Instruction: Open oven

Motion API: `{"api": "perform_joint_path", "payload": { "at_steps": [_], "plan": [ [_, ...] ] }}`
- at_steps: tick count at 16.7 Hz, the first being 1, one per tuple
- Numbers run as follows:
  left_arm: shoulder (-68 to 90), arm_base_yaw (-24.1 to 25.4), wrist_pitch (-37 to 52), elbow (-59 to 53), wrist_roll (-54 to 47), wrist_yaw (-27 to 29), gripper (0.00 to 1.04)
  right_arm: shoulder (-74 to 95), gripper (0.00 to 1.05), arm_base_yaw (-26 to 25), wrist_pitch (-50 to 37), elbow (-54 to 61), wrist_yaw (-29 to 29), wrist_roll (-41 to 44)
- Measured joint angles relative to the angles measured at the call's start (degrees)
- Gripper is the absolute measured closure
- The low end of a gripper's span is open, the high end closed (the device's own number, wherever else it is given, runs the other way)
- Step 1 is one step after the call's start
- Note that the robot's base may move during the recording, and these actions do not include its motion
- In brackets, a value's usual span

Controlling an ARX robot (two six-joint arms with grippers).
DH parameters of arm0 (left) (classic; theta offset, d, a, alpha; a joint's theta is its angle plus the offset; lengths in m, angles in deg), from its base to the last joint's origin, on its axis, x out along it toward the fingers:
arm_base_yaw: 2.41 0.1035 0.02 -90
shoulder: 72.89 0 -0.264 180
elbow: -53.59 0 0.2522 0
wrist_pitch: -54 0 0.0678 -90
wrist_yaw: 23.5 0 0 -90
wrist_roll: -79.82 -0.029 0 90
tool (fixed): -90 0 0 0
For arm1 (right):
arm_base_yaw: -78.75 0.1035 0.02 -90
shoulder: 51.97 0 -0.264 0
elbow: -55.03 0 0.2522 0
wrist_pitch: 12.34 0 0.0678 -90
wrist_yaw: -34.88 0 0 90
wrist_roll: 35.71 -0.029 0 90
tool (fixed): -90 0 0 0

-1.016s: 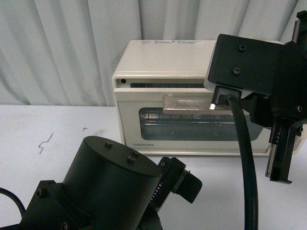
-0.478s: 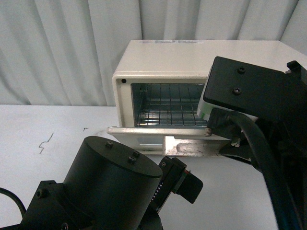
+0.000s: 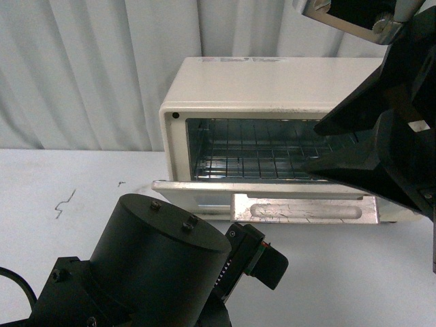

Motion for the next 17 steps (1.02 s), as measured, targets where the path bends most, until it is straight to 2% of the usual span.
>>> {"api": "perform_joint_path", "payload": {
  "at_steps": [6, 8, 9, 10, 12, 13, 14, 17],
  "plan": [
    [0.0, 0.0, 0.0, 0.0, 0.0, 0.0, 0.07, 0.0, 0.43, 0.0, 0.0, 0.0, 0.0, -0.1],
    [0.0, 0.0, 0.0, 0.0, 0.0, 0.0, 0.07, 0.0, 0.25, 0.0, 0.0, 0.0, 0.0, -0.1],
    [0.0, 0.0, 0.0, 0.0, 0.0, 0.0, 0.07, 0.0, 0.18, 0.3, -4.1, 0.9, 1.8, -1.4],
    [0.0, 0.0, 0.0, 0.0, 0.0, 0.0, 0.07, -1.2, 0.28, 2.2, -24.1, 8.0, 15.8, -9.5],
    [0.0, -0.2, 0.0, 0.0, 0.0, -0.1, 0.07, -6.3, 0.48, 0.3, -46.8, 22.5, 33.6, -26.2],
    [0.0, -0.2, 0.0, 0.0, 0.0, 0.0, 0.07, -9.0, 0.59, -2.7, -54.8, 27.3, 38.1, -33.6],
    [0.0, -0.2, 0.0, 0.0, 0.0, 0.1, 0.07, -12.1, 0.7, -4.9, -59.4, 30.2, 38.2, -38.3],
    [0.0, -0.2, 0.0, 0.0, 0.0, -0.1, 0.07, -19.1, 1.02, -8.2, -59.4, 37.2, 33.1, -42.9]
  ]
}}
